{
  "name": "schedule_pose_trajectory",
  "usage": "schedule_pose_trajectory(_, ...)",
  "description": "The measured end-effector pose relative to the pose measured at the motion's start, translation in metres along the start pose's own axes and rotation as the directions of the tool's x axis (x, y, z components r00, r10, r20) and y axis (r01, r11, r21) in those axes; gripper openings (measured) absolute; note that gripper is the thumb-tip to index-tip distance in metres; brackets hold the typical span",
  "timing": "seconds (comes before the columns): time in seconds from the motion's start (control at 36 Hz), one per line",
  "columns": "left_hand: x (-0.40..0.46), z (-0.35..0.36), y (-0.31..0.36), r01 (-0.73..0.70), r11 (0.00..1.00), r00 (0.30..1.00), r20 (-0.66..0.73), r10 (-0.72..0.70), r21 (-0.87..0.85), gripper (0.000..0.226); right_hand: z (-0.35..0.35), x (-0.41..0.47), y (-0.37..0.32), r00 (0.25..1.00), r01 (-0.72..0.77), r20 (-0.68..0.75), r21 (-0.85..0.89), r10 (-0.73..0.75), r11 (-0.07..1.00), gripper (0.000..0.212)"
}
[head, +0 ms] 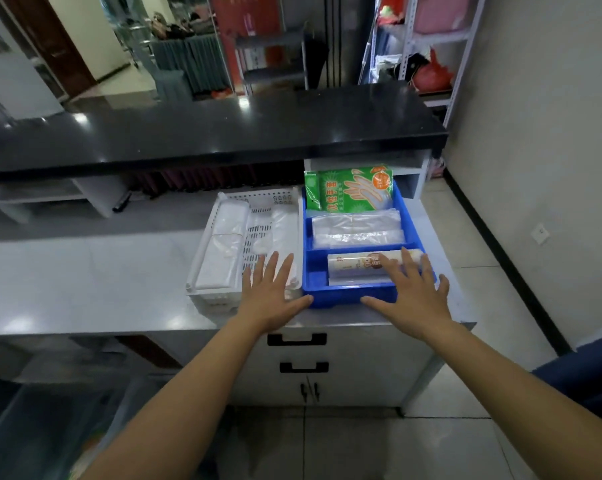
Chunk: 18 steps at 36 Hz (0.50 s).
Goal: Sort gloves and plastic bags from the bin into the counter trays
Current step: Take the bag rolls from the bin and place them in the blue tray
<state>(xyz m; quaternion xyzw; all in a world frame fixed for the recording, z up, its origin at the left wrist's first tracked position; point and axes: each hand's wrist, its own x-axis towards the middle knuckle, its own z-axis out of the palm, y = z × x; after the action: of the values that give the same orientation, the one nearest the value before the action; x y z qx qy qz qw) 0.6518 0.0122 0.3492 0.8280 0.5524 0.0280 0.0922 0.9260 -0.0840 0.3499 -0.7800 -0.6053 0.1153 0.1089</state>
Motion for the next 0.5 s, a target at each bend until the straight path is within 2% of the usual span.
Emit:
schedule_pose_trajectory(0.11, -0.042, -0.015, -0.011, -0.007, 1.000, 0.999, -0.041, 0.008, 0.025, 0.092, 0.002, -0.039, -0.020, 0.999, 0.034, -0.009, -0.026, -0.034, 0.999, 0.092)
schedule_pose_trajectory(0.19, -0.095, -0.015, -0.023, 0.007, 0.999, 0.998, -0.066, -0.010, -0.032, 0.088, 0.018, -0.077, -0.040, 0.999, 0.042, 0.022, -0.118, -0.039, 0.992, 0.093)
schedule_pose_trajectory(0.28, -0.152, -0.002, -0.041, 0.000, 0.998, 0.996, -0.089, -0.006, -0.064, 0.088, 0.048, -0.118, -0.061, 0.998, 0.058, 0.044, -0.116, -0.053, 0.992, 0.090)
schedule_pose_trajectory(0.5, -0.295, 0.042, -0.106, 0.159, 0.978, 0.986, 0.063, -0.151, -0.134, 0.089, 0.106, -0.235, -0.129, 0.984, 0.126, 0.145, -0.137, -0.106, 0.983, 0.080)
